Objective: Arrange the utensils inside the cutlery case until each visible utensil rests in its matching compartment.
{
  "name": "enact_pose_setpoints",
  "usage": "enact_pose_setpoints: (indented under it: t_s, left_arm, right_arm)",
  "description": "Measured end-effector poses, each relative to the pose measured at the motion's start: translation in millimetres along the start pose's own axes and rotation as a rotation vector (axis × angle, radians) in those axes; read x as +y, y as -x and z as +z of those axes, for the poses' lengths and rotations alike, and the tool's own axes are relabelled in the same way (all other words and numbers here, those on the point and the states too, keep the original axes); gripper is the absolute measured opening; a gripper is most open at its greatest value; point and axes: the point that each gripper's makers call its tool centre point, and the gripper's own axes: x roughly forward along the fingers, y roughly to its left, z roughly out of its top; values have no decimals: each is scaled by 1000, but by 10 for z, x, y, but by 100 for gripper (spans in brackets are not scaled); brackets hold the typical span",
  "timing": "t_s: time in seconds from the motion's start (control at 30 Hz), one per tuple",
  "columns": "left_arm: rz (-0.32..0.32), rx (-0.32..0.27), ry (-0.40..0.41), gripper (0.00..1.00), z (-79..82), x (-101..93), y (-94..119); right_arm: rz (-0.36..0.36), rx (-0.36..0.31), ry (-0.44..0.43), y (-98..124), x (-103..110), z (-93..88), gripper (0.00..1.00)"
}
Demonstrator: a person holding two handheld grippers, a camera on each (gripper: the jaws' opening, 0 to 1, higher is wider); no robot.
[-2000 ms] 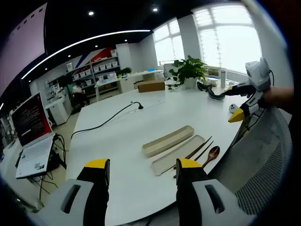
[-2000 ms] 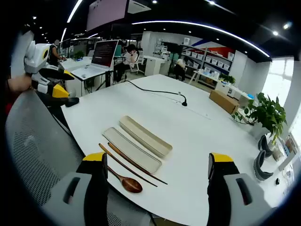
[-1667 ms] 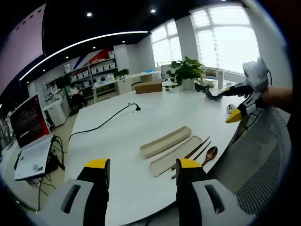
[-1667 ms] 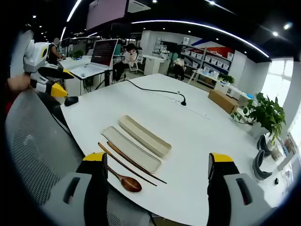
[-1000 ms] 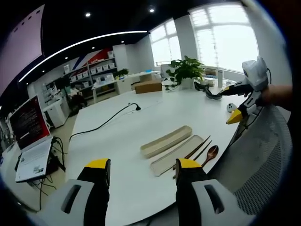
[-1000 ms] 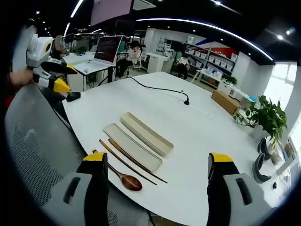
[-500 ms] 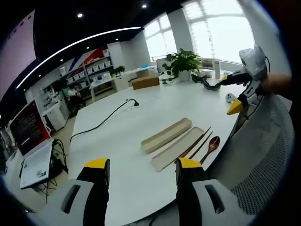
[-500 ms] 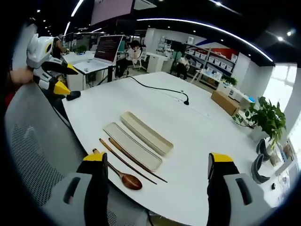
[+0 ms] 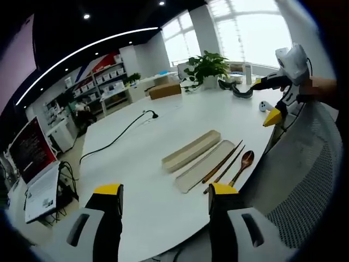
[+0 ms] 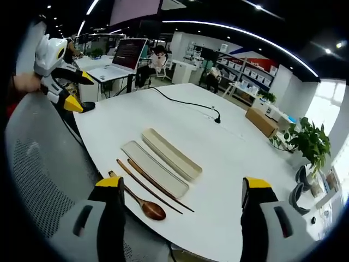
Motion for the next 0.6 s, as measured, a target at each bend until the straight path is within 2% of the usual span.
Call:
enact_pose_setpoints:
  t_s: [0.07,0.13,0.17,0.2,0.37,0.5,0.6]
  left_arm:
    - [3,-15,2,70,28,7,6]
    - [46,-104,-5,84,180,94,27]
    - [61,-125,-5,90,214,118,41]
    - [64,-119,-3,96,203,121,51]
    - [52,-96,5,95,168,111,25]
    - [55,-113,21,95,200,130,33]
    - [54,-105,20,95,189,130,27]
  right_arm:
    - [5,5,-3,-6,4,-7,88]
    - [9,5,-6,-6,8,-5,89]
    - [9,1,-5,-2,10,8,89]
    - [8,-2,-4,1,12,19,90]
    - [-33,-25,25,11,-66,99,97]
    - [-1,-15,22,-26,-44,108,99]
    - [11,-15,42,-33,-56,137,98]
